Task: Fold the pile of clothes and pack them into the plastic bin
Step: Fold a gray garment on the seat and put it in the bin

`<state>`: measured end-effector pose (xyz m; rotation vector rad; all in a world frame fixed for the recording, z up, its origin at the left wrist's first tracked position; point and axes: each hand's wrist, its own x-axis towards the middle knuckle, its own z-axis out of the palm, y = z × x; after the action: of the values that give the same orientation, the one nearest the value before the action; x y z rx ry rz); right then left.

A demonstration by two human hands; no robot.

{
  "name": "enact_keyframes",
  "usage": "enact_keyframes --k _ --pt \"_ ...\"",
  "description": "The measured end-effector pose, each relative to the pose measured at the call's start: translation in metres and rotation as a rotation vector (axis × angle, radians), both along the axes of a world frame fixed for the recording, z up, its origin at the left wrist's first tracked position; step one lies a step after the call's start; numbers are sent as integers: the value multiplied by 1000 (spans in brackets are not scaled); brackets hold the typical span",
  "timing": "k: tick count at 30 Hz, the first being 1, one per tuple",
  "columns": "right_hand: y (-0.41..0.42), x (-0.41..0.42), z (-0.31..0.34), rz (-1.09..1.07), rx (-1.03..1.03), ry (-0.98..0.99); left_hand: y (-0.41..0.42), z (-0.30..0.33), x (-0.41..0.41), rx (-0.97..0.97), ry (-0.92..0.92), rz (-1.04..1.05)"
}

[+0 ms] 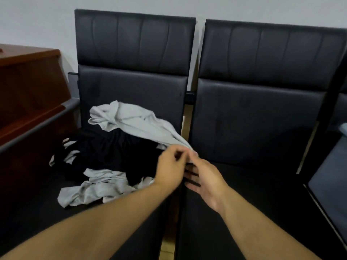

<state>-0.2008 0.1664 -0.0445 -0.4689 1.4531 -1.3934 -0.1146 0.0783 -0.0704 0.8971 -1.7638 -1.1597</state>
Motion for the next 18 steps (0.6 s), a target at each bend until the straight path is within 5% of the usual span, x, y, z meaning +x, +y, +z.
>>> enact_keyframes --k 3,12,18 --pt "23 -17 13 -83 -7 -131 60 7 -12 39 -36 -199" --pt "134 -96 9 -460 232 295 142 -17 -33 123 -347 -671" --pt "187 -143 5 -368 404 594 130 -53 -19 -59 -812 -461"
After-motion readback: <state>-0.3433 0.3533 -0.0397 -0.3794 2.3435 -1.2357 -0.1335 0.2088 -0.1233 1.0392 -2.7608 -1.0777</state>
